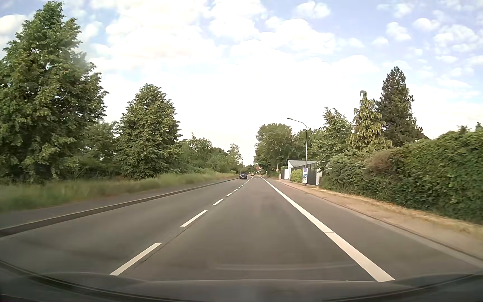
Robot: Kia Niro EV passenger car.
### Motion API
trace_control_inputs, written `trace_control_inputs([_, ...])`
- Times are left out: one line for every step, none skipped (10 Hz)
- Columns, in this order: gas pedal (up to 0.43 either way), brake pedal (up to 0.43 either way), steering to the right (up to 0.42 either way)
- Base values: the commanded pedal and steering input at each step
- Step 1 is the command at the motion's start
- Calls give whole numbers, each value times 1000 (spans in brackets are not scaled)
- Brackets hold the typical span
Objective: Follow the waypoints while adhering to traffic rules and regulations
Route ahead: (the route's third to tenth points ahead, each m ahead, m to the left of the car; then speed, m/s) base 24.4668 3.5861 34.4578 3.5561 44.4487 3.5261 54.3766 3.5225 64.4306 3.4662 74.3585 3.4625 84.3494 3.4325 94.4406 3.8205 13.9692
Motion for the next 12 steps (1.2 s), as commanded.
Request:
trace_control_inputs([47,30,1])
trace_control_inputs([47,30,0])
trace_control_inputs([47,30,0])
trace_control_inputs([47,30,0])
trace_control_inputs([47,24,0])
trace_control_inputs([47,30,1])
trace_control_inputs([47,30,1])
trace_control_inputs([47,30,1])
trace_control_inputs([47,30,1])
trace_control_inputs([47,30,1])
trace_control_inputs([47,30,1])
trace_control_inputs([47,30,1])
